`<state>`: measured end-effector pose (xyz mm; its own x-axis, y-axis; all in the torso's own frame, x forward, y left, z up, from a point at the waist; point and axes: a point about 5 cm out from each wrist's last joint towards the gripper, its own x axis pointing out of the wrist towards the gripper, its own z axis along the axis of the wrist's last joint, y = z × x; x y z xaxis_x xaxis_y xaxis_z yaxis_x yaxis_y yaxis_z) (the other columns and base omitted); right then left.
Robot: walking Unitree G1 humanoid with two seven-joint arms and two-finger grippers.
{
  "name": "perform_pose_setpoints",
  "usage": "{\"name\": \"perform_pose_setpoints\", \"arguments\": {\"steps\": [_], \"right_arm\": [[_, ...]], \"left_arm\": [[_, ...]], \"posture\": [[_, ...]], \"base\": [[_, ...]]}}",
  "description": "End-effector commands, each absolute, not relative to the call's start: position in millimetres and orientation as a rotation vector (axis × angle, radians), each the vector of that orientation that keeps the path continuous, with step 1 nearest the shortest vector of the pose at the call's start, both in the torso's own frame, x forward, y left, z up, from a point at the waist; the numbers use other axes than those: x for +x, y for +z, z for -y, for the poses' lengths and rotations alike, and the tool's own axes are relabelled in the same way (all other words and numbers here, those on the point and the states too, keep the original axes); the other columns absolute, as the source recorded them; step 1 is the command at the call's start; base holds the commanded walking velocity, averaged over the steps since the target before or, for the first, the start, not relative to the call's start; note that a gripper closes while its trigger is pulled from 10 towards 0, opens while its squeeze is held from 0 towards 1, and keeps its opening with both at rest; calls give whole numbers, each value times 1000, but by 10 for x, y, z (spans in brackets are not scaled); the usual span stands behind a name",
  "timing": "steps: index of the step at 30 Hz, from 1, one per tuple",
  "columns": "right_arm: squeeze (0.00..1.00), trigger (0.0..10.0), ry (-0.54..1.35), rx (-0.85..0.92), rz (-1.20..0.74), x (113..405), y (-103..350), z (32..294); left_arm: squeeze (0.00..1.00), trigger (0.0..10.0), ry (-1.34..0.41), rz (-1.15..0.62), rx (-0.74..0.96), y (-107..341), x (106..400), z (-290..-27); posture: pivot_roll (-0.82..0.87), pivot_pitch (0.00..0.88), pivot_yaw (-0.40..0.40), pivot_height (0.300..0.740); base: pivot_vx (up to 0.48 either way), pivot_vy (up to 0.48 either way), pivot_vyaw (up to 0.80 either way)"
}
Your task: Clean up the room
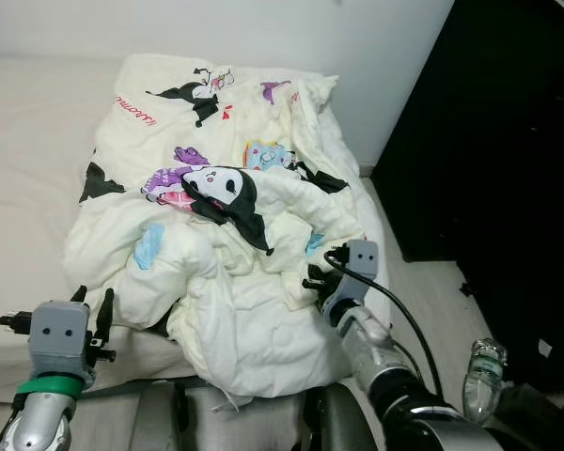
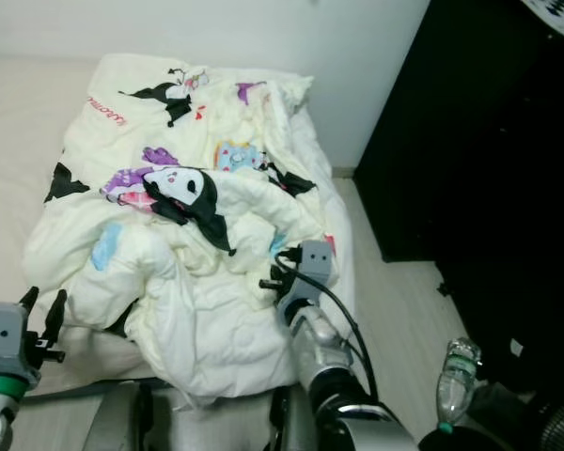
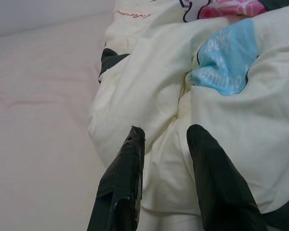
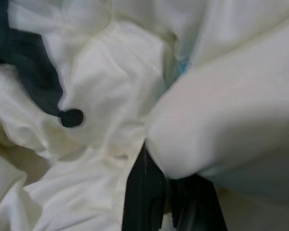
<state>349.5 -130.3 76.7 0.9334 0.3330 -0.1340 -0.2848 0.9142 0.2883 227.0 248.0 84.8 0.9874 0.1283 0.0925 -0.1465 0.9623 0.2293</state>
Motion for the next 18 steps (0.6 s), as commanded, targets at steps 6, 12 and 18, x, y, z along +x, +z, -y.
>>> {"name": "perform_pose_setpoints", "arguments": {"steps": [6, 12, 18], "right_arm": [[0, 0, 484, 198, -174, 3451, 982, 1773], [0, 0, 634, 220, -163, 3366, 1259, 2144], [0, 0, 693, 331, -105, 3275, 1518, 2445]], "left_arm": [[0, 10000, 100, 38, 237, 767, 2295, -2415], [0, 10000, 82, 37, 239, 759, 2330, -2384], [0, 10000, 82, 35, 242, 754, 2330, -2389]], "posture": [[43, 77, -49, 597], [32, 79, -41, 597], [35, 80, -43, 597]], "base": [[0, 0, 0], [0, 0, 0], [0, 0, 0]]}}
